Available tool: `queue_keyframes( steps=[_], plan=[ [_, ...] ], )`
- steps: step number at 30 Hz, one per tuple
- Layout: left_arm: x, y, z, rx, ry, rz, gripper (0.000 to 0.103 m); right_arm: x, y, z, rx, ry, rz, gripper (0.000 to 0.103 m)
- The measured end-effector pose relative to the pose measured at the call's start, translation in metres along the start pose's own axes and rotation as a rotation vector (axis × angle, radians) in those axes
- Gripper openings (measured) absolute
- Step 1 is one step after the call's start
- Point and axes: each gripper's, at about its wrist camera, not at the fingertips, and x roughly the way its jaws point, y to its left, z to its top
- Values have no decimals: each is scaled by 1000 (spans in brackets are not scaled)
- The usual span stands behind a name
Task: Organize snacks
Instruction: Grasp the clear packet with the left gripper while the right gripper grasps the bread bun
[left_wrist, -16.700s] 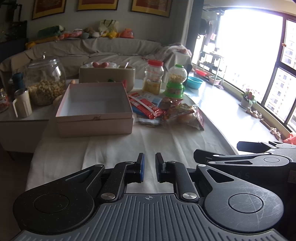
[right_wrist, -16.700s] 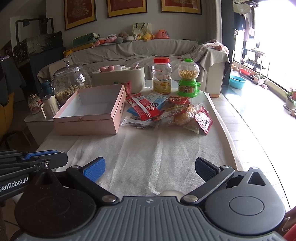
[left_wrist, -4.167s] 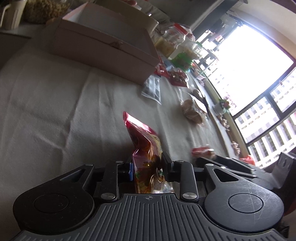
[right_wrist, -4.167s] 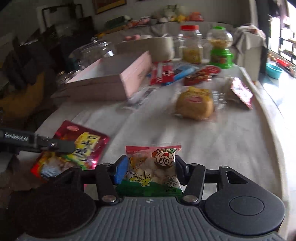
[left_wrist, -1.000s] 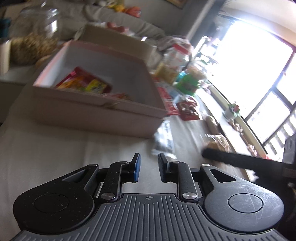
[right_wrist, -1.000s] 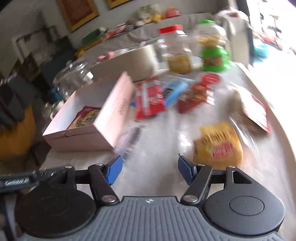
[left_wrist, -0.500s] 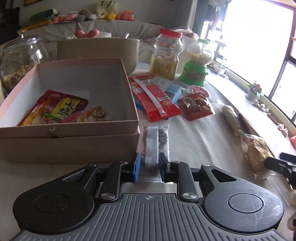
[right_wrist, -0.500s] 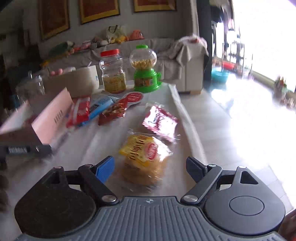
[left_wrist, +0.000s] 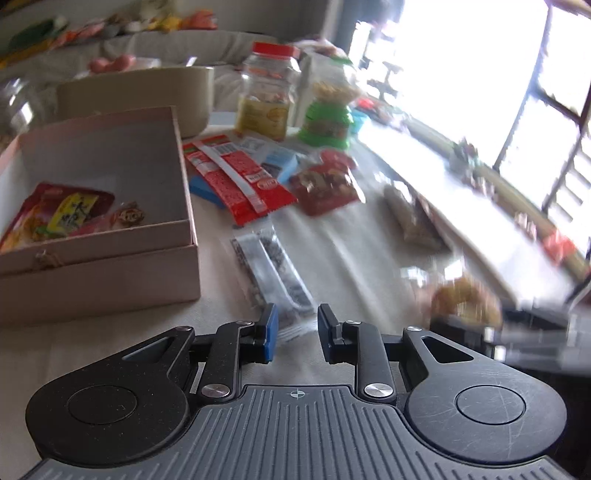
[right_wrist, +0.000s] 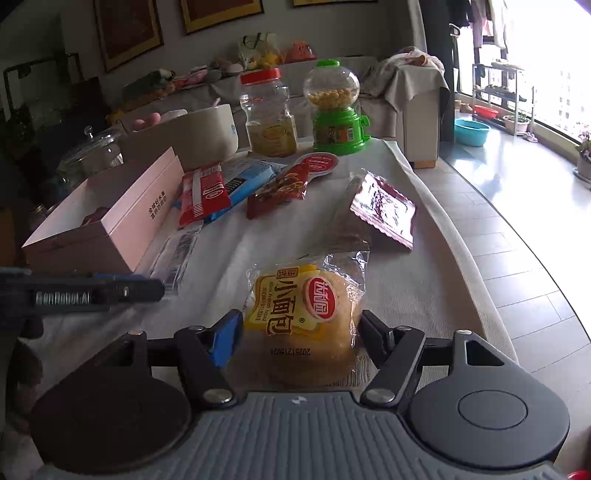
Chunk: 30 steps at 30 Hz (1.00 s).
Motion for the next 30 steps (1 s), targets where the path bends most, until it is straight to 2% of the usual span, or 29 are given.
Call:
queue_keyframes(
  steps=[2,5,8,12,15,18,25,30],
  plan=[
    [2,2,5,-67,-19,20,27,-7,-6,-5,30,-19,2,69],
    [14,1,12,-94,-17,94,27,-6,-13,-4,74,-29,11,69],
    [29,-8,18,-33,-30,186,28,-7,-14,-5,82,-34,18,70],
    [41,-20,20,47,-63,246,33,-7,-19,-6,109,-40,38,70],
    [47,-28,19,101,-57,237,43,-7,-22,-6,131,-45,58,71],
    [49,-32,15,156,-36,230,45,-7,-24,-6,145,-48,70,72],
    [24,-24,1,168,19,74,46,-7,-27,-7,171,-53,90,73],
    [25,-26,-4,175,5,72,47,-6,-26,-6,162,-50,88,75]
  ],
)
